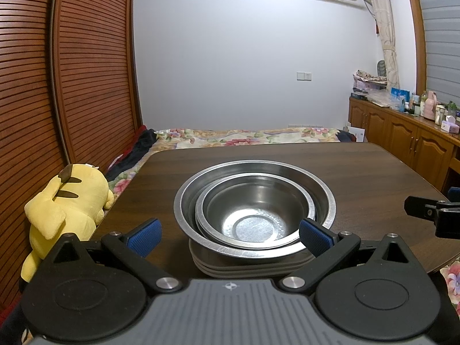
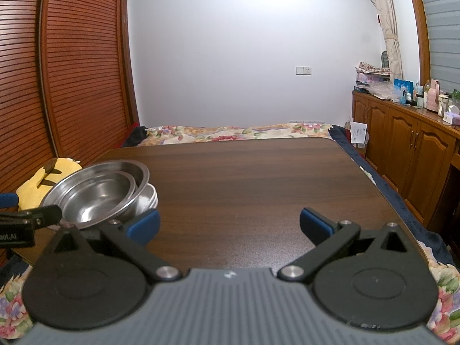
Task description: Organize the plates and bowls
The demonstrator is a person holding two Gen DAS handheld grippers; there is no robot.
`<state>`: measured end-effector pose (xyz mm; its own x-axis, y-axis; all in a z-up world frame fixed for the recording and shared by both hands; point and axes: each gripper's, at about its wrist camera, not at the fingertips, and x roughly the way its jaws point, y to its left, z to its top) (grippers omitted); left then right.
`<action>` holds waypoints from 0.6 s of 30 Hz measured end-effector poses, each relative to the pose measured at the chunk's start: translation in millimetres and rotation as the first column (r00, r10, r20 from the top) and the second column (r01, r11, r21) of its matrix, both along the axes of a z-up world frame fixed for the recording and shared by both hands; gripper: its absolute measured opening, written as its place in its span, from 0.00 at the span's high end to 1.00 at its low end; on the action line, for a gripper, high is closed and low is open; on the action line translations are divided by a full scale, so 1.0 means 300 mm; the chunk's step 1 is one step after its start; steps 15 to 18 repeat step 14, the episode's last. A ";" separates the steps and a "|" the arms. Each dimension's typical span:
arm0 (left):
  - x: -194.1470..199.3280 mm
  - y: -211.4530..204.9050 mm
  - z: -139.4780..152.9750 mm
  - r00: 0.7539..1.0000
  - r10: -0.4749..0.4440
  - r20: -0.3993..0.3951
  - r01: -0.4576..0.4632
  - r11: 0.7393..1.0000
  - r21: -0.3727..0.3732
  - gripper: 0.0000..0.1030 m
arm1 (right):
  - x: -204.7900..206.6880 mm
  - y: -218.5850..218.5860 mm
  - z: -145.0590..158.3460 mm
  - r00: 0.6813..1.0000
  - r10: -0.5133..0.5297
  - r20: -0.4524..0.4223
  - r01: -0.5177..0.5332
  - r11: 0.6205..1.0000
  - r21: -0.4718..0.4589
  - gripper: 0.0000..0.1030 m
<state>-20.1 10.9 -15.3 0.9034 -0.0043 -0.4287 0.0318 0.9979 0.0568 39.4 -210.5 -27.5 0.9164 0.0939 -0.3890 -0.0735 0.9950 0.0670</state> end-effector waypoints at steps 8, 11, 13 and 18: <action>0.000 -0.002 -0.001 1.000 -0.001 -0.001 0.001 1.000 -0.002 0.00 | 0.001 -0.002 0.003 1.000 -0.002 0.000 0.002 1.000 0.004 0.00; 0.001 -0.002 -0.001 1.000 -0.002 -0.002 0.002 1.000 -0.002 0.00 | 0.001 -0.003 0.003 1.000 -0.002 -0.003 0.002 1.000 0.005 0.00; 0.001 -0.003 -0.003 1.000 -0.002 -0.002 0.002 1.000 -0.002 0.00 | 0.003 -0.003 0.006 1.000 -0.004 -0.002 0.004 1.000 0.005 0.00; 0.001 -0.003 -0.002 1.000 -0.003 -0.002 0.003 1.000 -0.002 0.00 | 0.004 -0.003 0.006 1.000 -0.004 -0.003 0.004 1.000 0.006 0.00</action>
